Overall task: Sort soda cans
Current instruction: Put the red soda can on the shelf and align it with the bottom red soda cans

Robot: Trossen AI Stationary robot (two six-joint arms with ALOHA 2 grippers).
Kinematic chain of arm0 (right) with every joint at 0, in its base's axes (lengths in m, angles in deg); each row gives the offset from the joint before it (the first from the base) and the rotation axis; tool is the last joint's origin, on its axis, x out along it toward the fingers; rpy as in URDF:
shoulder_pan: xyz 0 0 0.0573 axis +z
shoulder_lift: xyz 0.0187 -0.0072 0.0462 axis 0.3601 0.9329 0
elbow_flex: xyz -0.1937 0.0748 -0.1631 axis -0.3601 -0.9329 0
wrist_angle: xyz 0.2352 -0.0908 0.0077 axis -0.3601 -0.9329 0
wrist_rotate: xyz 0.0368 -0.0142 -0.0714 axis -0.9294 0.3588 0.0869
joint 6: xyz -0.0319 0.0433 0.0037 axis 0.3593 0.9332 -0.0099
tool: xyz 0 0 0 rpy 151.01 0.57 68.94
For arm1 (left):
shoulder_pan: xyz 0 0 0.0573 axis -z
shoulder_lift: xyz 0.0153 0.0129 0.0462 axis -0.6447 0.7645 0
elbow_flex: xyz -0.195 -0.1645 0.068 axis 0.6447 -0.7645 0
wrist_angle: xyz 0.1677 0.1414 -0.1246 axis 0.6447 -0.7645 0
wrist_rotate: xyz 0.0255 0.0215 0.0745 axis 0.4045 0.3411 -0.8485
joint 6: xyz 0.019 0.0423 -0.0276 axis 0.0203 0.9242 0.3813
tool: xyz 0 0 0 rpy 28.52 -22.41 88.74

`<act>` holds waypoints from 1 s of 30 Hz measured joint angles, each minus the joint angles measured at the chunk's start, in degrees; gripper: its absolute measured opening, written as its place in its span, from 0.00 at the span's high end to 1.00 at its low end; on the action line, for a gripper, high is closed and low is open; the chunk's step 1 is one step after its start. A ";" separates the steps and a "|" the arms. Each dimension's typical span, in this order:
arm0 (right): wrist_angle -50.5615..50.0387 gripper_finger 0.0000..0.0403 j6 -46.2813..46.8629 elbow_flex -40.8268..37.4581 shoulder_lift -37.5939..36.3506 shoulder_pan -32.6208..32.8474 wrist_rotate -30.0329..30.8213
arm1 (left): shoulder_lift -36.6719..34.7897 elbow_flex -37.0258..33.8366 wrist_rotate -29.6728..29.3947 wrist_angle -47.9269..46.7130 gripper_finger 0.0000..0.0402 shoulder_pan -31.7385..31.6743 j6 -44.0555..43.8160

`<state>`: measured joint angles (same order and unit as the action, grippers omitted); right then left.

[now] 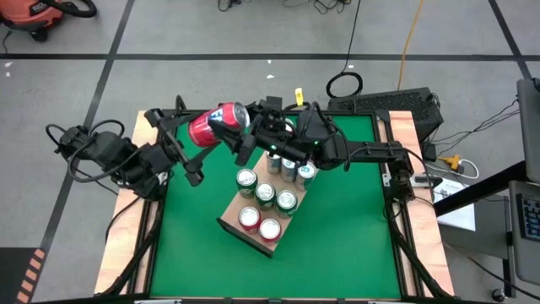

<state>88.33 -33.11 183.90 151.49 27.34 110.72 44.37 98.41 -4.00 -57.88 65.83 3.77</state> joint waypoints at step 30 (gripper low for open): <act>-15.01 0.28 -6.62 -0.09 -7.98 -2.90 -27.06 | -8.97 0.15 19.07 -13.66 0.11 -2.49 -82.77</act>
<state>73.32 -39.73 183.82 143.51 24.44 83.66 35.39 98.56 15.07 -71.53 63.35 -79.00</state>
